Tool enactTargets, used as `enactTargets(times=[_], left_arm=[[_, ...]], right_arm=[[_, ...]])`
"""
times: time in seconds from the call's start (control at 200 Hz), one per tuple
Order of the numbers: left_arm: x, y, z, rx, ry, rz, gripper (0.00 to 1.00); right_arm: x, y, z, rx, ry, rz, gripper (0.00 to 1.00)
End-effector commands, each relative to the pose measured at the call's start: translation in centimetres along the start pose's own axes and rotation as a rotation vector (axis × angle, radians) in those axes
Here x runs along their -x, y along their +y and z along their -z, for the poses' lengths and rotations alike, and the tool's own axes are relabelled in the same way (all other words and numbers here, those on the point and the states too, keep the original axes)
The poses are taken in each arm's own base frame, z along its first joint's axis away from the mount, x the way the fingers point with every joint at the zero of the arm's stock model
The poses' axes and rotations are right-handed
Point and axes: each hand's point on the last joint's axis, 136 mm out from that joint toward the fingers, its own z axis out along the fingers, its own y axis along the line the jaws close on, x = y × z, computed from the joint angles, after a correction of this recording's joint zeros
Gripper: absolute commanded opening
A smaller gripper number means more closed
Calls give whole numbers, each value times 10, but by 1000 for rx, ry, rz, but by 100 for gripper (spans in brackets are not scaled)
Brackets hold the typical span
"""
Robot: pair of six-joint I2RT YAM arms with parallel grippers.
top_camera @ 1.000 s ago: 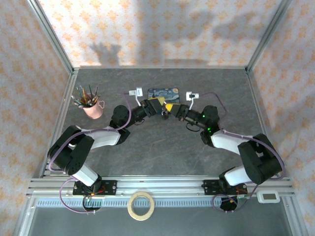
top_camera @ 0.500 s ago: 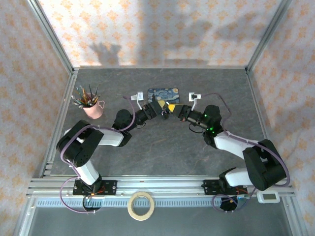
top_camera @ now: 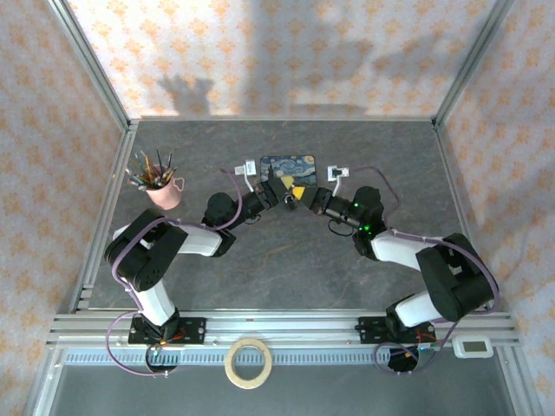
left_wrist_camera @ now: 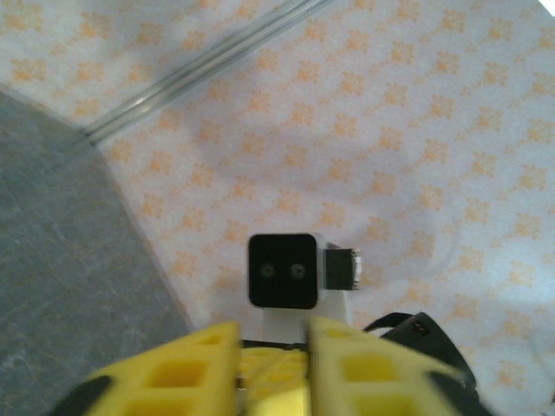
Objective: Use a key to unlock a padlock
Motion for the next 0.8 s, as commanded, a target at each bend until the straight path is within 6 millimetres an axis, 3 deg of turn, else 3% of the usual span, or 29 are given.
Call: enactTargets(times=[0.0, 0.08, 0.175, 0.265, 0.42, 0.796], left_arm=[[1, -19, -8, -67, 9, -40, 11], [0, -17, -9, -59, 13, -42, 0], [0, -15, -10, -47, 14, -39, 0], [2, -14, -10, -41, 3, -33, 0], [2, -11, -9, -30, -1, -31, 0], [4, -13, -7, -31, -12, -34, 0]], right_arm=[[5, 12, -4, 47, -13, 24, 0], [5, 15, -4, 55, -10, 26, 0], [6, 17, -3, 56, -9, 35, 0], [9, 17, -1, 37, -19, 49, 13], [10, 21, 3, 30, -27, 73, 21], [8, 18, 12, 17, -33, 62, 27]])
